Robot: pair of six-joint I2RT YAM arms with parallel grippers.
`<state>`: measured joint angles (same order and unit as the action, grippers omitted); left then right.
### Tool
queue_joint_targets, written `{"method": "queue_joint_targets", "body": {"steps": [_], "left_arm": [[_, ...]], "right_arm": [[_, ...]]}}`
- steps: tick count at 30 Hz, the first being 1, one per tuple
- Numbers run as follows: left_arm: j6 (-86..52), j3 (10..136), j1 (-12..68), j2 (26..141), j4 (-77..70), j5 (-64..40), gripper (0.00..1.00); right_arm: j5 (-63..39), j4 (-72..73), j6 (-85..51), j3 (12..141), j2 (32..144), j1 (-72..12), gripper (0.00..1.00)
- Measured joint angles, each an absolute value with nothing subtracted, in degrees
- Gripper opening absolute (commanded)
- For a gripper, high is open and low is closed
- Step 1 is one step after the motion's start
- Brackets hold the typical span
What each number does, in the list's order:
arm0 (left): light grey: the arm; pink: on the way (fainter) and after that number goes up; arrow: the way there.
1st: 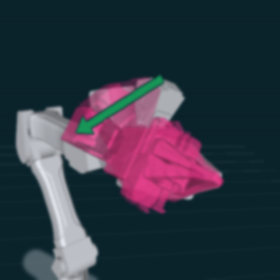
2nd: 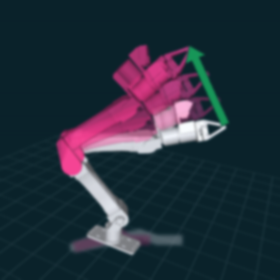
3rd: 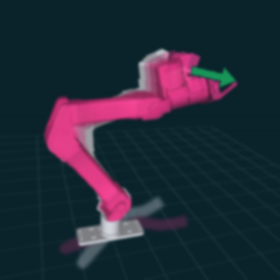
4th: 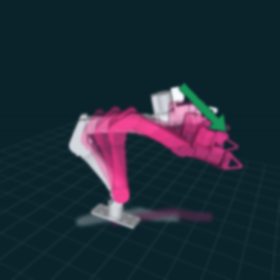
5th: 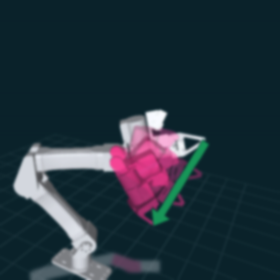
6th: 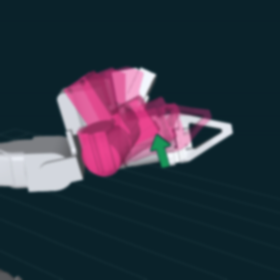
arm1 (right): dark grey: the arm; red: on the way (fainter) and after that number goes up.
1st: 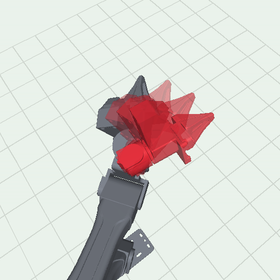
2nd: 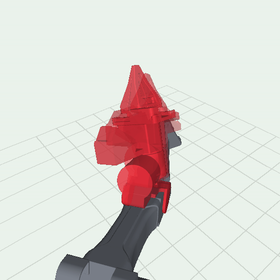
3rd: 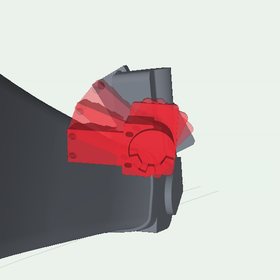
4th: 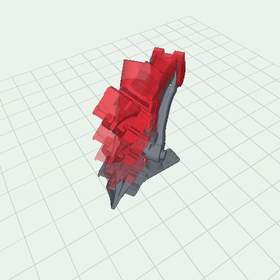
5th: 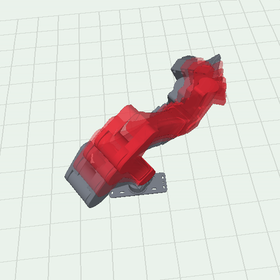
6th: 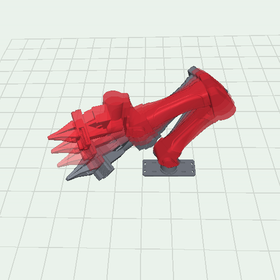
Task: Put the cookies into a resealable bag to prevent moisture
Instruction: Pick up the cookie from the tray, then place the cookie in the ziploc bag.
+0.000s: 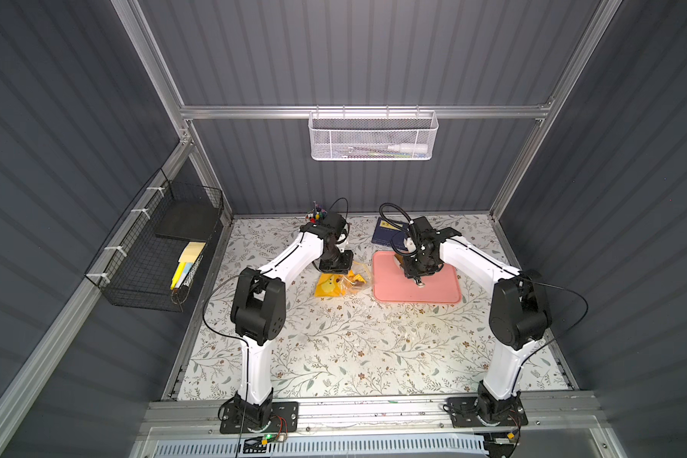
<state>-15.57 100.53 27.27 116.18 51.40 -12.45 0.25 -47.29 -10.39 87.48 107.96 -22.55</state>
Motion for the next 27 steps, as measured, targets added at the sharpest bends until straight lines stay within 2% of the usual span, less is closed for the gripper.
{"method": "queue_joint_targets", "body": {"steps": [6, 10, 20, 27], "left_arm": [[-15.6, 100.5, 27.3, 116.2, 51.4, -12.5, 0.0], [-15.6, 100.5, 27.3, 116.2, 51.4, -12.9, 0.0], [-15.6, 100.5, 27.3, 116.9, 51.2, -13.8, 0.0], [-15.6, 100.5, 27.3, 116.9, 51.2, -14.2, 0.0]], "right_arm": [[-0.6, -47.5, -10.5, 87.4, 106.9, -22.5, 0.41], [-2.3, -48.1, -10.3, 86.5, 102.3, -22.5, 0.4], [-13.0, -50.0, -8.8, 80.5, 88.1, -24.0, 0.43], [-19.7, -52.0, -8.6, 75.2, 85.0, -28.1, 0.43]]}}
